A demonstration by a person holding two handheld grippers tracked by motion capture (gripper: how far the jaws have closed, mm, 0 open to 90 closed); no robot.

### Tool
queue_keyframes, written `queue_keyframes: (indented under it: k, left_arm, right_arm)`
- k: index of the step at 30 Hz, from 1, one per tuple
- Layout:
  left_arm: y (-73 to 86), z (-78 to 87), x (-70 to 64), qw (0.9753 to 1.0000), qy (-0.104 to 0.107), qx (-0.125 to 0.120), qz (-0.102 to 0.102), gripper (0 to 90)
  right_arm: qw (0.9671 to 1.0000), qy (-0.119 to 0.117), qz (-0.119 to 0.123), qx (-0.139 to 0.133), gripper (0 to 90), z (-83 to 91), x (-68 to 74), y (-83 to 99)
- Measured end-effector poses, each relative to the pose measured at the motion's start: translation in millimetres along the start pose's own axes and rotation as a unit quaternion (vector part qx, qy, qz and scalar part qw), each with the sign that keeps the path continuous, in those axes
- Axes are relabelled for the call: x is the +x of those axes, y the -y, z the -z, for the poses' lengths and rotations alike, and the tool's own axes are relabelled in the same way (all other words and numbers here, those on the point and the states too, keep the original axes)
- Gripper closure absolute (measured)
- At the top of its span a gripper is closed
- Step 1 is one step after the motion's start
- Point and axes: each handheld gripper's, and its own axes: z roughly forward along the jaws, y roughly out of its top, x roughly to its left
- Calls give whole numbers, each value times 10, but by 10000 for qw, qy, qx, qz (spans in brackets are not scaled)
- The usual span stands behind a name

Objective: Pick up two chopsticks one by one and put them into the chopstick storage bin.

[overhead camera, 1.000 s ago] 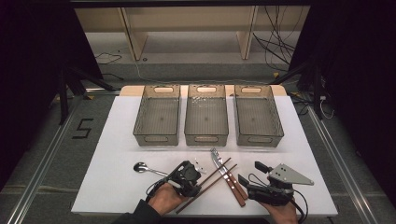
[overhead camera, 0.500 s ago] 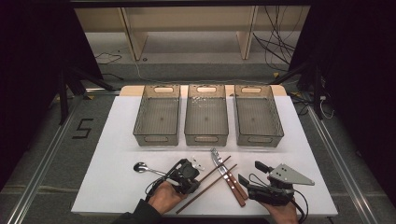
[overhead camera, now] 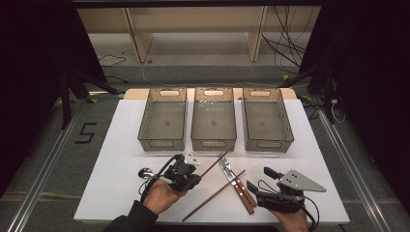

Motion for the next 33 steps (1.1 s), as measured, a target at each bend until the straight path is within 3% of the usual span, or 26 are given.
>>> queue_keyframes:
  k: [11, 19, 26, 33]
  left_arm:
    - [-28, 343, 317, 9981, -165, -528, 288, 845]
    - [-55, 520, 600, 9934, -368, -919, 581, 844]
    - [-88, 569, 812, 9899, -440, -1081, 800, 845]
    - [-216, 643, 977, 9884, -575, -1154, 808, 845]
  right_arm:
    - [10000, -7, -18, 0, 231, -4, 3, 1]
    - [10000, -17, -31, -12, 230, -3, 3, 3]
    - [10000, -25, -39, -8, 230, -6, 4, 2]
    - [10000, -29, -35, -4, 230, -5, 1, 3]
